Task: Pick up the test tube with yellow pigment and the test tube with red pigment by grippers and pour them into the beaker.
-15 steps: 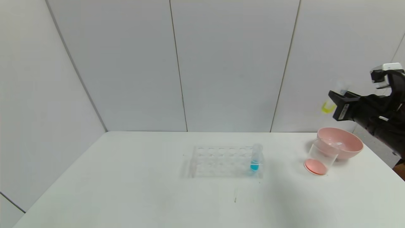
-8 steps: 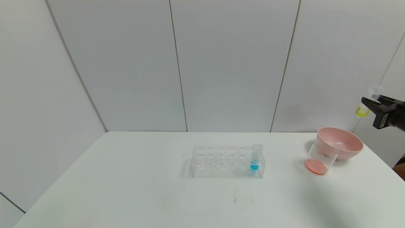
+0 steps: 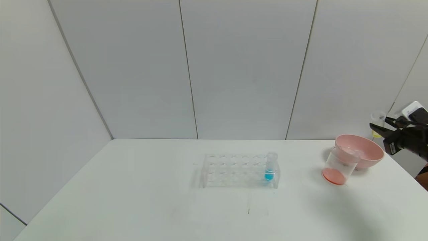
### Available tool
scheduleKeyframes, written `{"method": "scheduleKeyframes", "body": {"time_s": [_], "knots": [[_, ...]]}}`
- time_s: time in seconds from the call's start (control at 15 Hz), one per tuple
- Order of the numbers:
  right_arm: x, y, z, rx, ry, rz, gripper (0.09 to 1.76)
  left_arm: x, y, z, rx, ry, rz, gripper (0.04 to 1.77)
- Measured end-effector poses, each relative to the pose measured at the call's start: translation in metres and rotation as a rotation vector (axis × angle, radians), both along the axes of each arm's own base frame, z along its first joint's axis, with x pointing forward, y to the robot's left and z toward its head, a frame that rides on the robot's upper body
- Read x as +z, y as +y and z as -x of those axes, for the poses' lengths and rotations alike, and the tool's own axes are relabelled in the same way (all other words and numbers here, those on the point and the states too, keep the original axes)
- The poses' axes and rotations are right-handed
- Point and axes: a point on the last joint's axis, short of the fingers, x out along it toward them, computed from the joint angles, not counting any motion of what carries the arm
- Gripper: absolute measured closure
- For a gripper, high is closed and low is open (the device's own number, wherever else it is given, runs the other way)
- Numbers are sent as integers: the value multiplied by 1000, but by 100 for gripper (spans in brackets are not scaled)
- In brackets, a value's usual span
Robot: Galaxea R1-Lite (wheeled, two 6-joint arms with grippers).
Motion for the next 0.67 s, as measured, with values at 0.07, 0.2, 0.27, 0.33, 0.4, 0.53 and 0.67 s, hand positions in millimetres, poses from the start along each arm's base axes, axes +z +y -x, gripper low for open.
{"method": "scheduleKeyframes", "body": {"time_s": [0.07,0.2,0.27,0.33,0.4,0.53,0.67], "knots": [[-3,0,-1,4,5,27,136,0,0,0,0,0,0,5],[-6,0,-3,9,2,95,136,0,0,0,0,0,0,5],[-5,-1,-4,11,-5,128,136,0,0,0,0,0,0,5],[-5,-1,-4,13,-10,163,136,0,0,0,0,0,0,5],[-5,-2,-4,15,-19,199,136,0,0,0,0,0,0,5],[-3,-3,-5,14,-49,276,136,0,0,0,0,0,0,5],[-3,-3,-5,22,-68,356,136,0,0,0,0,0,0,5]]}}
